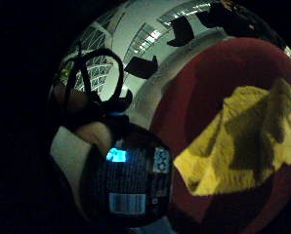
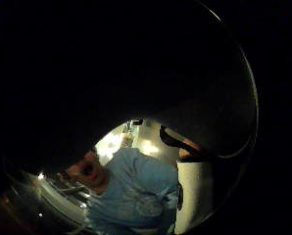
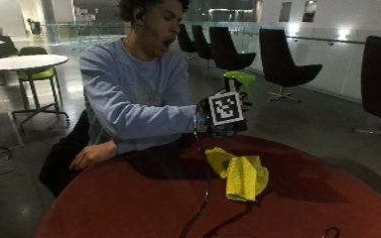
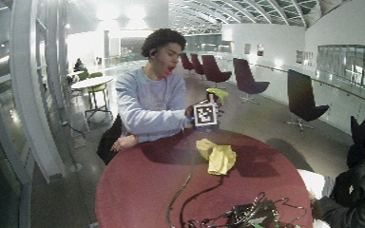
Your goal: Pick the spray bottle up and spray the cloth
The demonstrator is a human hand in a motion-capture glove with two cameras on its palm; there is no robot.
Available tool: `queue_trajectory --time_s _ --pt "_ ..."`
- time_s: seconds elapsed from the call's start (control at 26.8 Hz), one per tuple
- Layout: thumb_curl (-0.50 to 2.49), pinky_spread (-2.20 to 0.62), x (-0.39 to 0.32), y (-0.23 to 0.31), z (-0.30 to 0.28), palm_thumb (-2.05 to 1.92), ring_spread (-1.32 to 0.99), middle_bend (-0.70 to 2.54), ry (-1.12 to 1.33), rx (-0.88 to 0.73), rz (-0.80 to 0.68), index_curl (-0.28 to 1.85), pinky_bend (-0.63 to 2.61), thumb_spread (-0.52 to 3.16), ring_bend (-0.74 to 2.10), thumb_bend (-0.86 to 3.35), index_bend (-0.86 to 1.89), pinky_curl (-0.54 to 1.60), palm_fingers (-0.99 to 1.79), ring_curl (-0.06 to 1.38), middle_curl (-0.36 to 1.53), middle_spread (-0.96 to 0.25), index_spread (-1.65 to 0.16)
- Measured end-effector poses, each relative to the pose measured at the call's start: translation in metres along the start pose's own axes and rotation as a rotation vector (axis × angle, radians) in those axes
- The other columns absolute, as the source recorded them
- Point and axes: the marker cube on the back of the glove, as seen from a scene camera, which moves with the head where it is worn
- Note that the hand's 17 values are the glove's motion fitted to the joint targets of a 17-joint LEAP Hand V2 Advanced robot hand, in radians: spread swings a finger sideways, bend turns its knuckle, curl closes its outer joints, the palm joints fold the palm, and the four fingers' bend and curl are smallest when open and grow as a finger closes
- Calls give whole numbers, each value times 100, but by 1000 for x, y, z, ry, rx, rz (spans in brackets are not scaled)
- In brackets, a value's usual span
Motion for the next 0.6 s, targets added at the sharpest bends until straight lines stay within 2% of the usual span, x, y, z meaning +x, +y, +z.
queue_trajectory --time_s 0.15,0.34,0.6 --pt "63 23 8 -6 36 96 -3 42 -21 -37 -67 51 19 76 56 -3 16 34 119 40 51 -9 -21" --pt "64 22 25 -20 73 96 -3 42 -34 -2 -119 51 19 76 56 -3 17 34 118 40 51 -9 -21" --pt "64 22 55 -20 92 95 -4 41 34 -2 -129 52 18 76 56 -3 17 34 118 40 51 -10 -21"
